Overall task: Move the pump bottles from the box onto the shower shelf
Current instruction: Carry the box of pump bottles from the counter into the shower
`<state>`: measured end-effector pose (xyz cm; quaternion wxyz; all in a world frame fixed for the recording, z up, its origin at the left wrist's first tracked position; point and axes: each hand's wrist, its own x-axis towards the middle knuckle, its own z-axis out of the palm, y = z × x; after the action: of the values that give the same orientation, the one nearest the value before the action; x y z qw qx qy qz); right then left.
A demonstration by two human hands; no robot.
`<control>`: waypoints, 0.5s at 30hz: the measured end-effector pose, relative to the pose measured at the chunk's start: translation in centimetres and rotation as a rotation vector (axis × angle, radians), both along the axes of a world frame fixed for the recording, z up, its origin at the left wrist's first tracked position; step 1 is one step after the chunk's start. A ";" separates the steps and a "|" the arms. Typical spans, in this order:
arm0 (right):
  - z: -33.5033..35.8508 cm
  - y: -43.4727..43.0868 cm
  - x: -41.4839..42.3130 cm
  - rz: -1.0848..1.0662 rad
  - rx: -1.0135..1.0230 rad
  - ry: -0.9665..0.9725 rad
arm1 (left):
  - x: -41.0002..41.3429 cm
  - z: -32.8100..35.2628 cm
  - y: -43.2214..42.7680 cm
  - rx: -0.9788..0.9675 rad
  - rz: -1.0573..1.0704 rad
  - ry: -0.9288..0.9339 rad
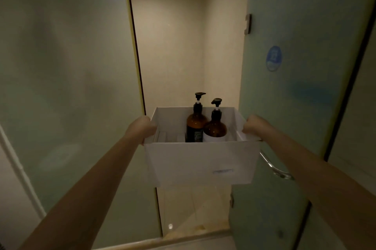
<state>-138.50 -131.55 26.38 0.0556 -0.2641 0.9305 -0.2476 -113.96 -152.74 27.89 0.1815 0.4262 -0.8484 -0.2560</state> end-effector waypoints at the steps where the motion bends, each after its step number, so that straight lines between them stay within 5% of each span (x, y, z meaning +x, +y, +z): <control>1: -0.3 -1.3 -1.3 0.000 0.000 -0.004 | -1.3 -0.4 -1.2 -0.006 0.002 -0.014; 15: -1.3 -17.1 -19.5 0.022 0.002 -0.033 | -19.3 -2.3 -17.3 0.055 0.072 0.028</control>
<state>-157.96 -148.70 25.06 0.0738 -0.2702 0.9268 -0.2502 -133.31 -170.03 25.61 0.1907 0.4575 -0.8227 -0.2784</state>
